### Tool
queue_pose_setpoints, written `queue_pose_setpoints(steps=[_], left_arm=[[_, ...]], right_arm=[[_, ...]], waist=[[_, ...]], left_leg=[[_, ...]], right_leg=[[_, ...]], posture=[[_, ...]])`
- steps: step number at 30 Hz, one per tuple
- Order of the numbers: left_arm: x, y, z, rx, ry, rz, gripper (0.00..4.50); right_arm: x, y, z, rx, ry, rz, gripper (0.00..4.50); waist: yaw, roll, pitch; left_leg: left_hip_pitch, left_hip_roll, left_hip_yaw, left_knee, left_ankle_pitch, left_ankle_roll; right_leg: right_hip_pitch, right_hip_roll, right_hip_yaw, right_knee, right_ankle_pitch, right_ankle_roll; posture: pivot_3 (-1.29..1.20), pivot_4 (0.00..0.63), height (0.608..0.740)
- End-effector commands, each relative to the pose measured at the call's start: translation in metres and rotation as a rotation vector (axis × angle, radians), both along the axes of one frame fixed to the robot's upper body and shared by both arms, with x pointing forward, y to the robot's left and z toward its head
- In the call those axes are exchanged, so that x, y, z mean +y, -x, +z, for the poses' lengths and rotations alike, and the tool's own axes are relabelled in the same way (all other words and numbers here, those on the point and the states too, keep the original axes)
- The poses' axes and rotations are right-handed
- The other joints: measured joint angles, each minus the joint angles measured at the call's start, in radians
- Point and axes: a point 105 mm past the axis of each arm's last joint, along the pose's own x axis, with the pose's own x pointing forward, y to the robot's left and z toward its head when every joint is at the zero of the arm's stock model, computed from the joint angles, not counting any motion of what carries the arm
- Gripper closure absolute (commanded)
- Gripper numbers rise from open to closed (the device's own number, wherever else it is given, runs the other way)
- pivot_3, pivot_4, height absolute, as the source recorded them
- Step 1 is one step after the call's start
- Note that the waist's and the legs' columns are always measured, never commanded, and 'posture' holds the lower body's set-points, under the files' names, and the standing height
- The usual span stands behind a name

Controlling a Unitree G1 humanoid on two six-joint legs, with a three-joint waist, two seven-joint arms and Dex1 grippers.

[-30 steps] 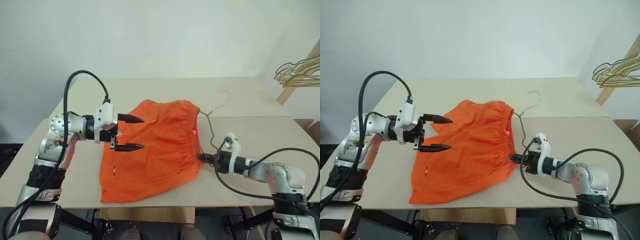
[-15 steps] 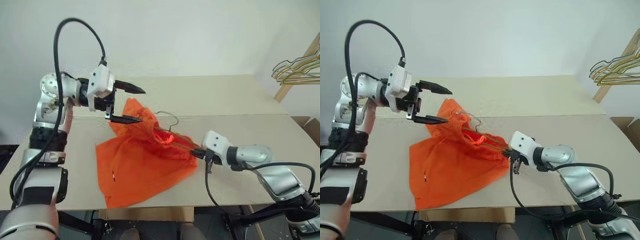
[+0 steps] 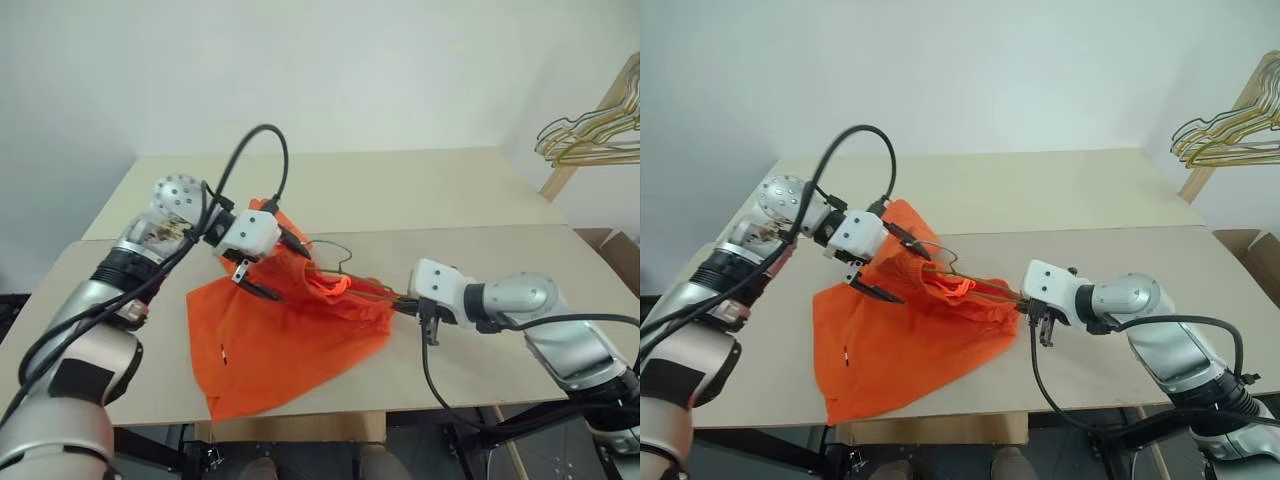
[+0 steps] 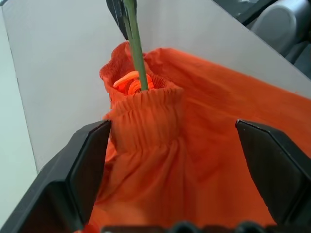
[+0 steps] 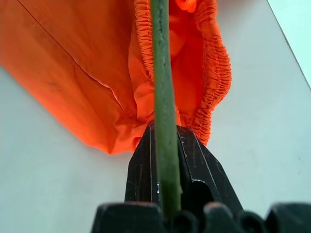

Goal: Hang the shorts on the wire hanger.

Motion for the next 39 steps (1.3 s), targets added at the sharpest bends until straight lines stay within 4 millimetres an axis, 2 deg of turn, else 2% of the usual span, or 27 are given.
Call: queue_pose_setpoints(steps=[1, 6, 7, 12, 21, 28, 30, 33, 39], left_arm=[[0.002, -0.008, 0.009, -0.096, -0.038, 0.007, 0.03], [0.002, -0.018, -0.005, -0.146, -0.118, 0.054, 0.03], [0.003, -0.02, -0.006, -0.152, -0.132, 0.069, 0.22], [0.004, -0.023, -0.008, -0.162, -0.156, 0.1, 1.53], [-0.002, -0.028, -0.007, -0.156, -0.117, 0.137, 4.4], [-0.004, -0.025, -0.003, -0.097, -0.082, 0.13, 4.46], [-0.004, -0.028, 0.001, -0.093, -0.064, 0.141, 4.46], [-0.002, -0.032, 0.007, -0.073, -0.033, 0.178, 4.5], [0.01, -0.036, 0.011, -0.043, -0.012, 0.229, 4.5]], right_arm=[[0.003, 0.0, 0.013, -0.036, 0.009, 0.01, 4.5], [0.003, -0.002, 0.018, -0.028, 0.006, -0.001, 4.5], [0.004, -0.002, 0.019, -0.024, 0.007, 0.0, 4.5], [0.005, -0.002, 0.024, -0.012, -0.005, 0.001, 4.5], [0.01, 0.002, 0.033, 0.028, -0.03, 0.016, 4.5], [0.012, 0.013, 0.044, 0.082, -0.038, 0.075, 4.5], [0.01, 0.01, 0.048, 0.073, -0.061, 0.046, 4.5], [-0.002, 0.01, 0.056, 0.073, -0.093, 0.01, 3.65], [-0.046, 0.007, 0.06, 0.046, -0.114, -0.183, 1.62]], waist=[[-0.012, 0.0, 0.0], [-0.039, 0.0, 0.0], [-0.042, 0.0, 0.0], [-0.052, 0.0, 0.0], [-0.067, 0.0, 0.0], [-0.072, 0.0, 0.0], [-0.073, 0.0, 0.0], [-0.073, 0.0, 0.0], [-0.073, 0.0, 0.0]], left_leg=[[0.0, 0.0, 0.0, 0.0, 0.0, 0.0], [0.001, 0.0, 0.0, 0.0, 0.0, 0.0], [0.001, 0.0, 0.0, 0.0, 0.0, 0.0], [0.0, 0.0, -0.001, 0.0, 0.0, 0.0], [0.001, 0.0, -0.002, 0.0, 0.0, 0.0], [0.001, 0.0, -0.003, 0.0, 0.0, 0.0], [0.001, 0.0, -0.003, 0.0, 0.0, 0.0], [0.001, -0.001, -0.003, 0.001, 0.0, 0.0], [0.001, -0.001, -0.003, 0.001, 0.0, 0.0]], right_leg=[[0.0, 0.0, 0.0, 0.0, 0.0, 0.0], [0.0, 0.0, 0.001, 0.001, 0.0, 0.0], [0.0, 0.0, 0.001, 0.001, 0.0, 0.0], [0.0, 0.0, 0.0, 0.001, 0.0, 0.0], [0.0, 0.0, 0.0, 0.005, -0.001, 0.0], [0.0, -0.001, 0.0, 0.006, -0.001, 0.0], [0.0, -0.001, 0.0, 0.006, -0.001, 0.0], [0.0, -0.001, 0.0, 0.006, -0.001, 0.0], [0.0, -0.001, -0.001, 0.005, -0.001, 0.0]], posture=[[-0.16, 0.0, 0.74], [-0.17, 0.0, 0.74], [-0.17, 0.0, 0.74], [-0.17, 0.0, 0.74], [-0.17, 0.0, 0.74], [-0.18, 0.0, 0.74], [-0.18, 0.0, 0.74], [-0.19, 0.0, 0.74], [-0.21, 0.0, 0.74]])
